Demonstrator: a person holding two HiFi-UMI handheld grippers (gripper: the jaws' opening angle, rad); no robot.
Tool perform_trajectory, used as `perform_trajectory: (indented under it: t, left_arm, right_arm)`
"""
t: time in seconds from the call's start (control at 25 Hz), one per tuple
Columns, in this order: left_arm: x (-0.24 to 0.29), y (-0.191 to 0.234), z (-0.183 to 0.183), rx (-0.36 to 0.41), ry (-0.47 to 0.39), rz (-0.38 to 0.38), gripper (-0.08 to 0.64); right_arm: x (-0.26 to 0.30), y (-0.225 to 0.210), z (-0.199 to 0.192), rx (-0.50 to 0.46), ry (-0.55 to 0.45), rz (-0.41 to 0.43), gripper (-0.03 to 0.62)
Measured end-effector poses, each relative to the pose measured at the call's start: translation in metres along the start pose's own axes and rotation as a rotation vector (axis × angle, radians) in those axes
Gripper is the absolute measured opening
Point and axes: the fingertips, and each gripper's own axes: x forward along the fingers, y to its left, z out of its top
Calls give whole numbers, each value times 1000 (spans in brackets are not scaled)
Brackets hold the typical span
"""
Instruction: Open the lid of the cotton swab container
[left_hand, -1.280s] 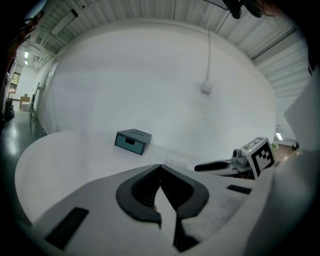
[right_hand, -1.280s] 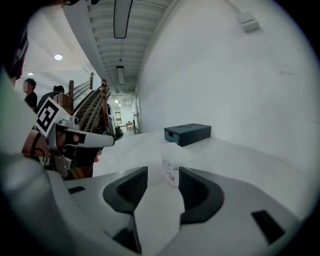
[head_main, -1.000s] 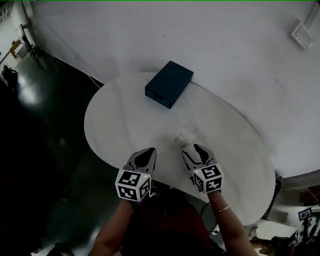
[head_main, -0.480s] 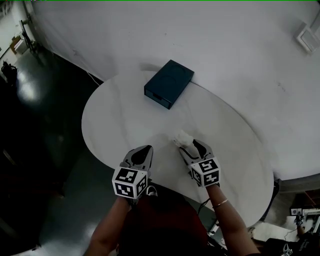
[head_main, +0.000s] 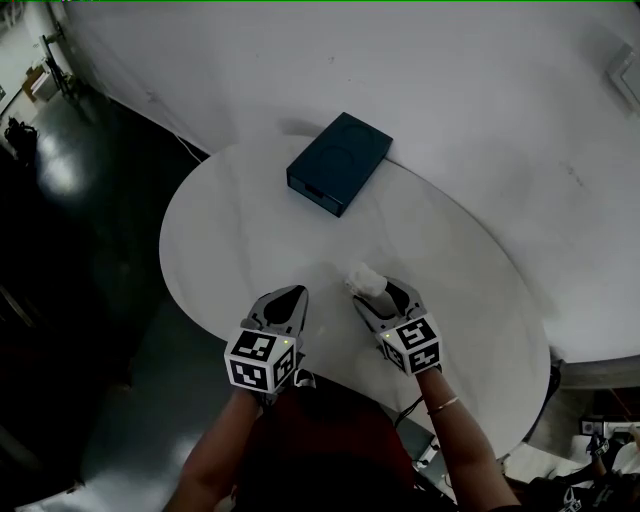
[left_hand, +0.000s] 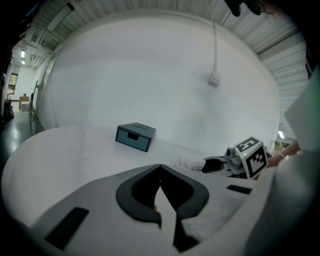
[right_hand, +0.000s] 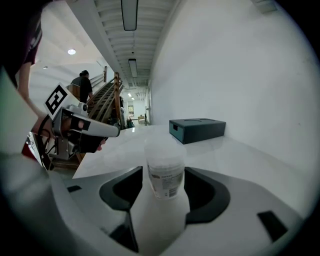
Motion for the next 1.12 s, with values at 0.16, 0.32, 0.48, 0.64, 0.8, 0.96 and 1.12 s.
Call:
perform_trajectory:
  t: [0.16,0.32,0.48,0.64,0.8,0.96,1.12]
  left_arm:
    - [4,-1,2,4,5,-3,25]
    - [8,0,4,9,3,1,25]
    - [11,2,6,12,1,11,25]
    - [13,3,8,18,1,16,25]
    - [11,2,8,24,2,19,25]
    - [5,0,8,33,-3,24,25]
    - [-3,2,9,49,-6,26,25]
  right_arm:
    - [3,1,2,-12,-11,32,250]
    - [9,-1,2,-27,-13,47,250]
    - [10,0,-1,-60,1,52,250]
    - [12,0,0,-71,-1,49,247]
    - [12,-1,0,-81,7,37,236]
    - [10,0,-1,-90,8,50,230]
    - [8,2,1,-57,-26,63,229]
